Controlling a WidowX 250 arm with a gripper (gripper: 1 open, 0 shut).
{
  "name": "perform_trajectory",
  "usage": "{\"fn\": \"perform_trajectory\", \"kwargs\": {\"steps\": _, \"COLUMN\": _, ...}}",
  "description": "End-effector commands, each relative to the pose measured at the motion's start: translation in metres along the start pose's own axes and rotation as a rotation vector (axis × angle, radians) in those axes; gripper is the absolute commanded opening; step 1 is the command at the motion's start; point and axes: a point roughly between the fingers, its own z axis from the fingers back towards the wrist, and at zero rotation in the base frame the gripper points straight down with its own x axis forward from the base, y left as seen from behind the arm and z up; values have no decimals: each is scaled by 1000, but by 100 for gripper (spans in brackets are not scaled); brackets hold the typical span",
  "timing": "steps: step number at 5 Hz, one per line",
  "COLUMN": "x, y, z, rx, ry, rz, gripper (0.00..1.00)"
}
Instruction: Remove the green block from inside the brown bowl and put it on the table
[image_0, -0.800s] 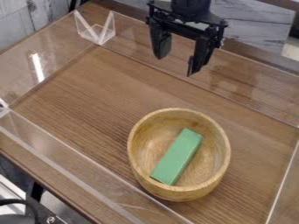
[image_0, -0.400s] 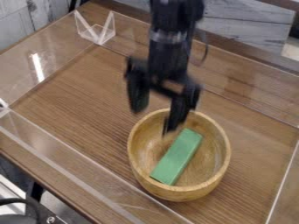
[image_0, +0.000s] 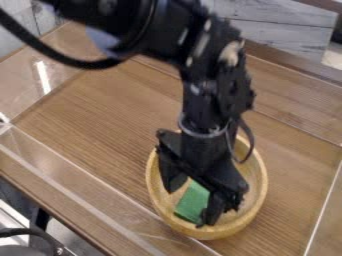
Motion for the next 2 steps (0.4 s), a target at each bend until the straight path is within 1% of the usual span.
{"fn": "perform_trajectory", "kwargs": {"steps": 1, "x": 11, "y": 3, "z": 0, "rx": -16, "ry": -49, "rz": -5, "gripper": 100}}
{"fn": "perform_trajectory", "kwargs": {"steps": 2, "x": 14, "y": 7, "z": -5, "rx": -23, "ry": -51, "rz": 4, "gripper": 100}}
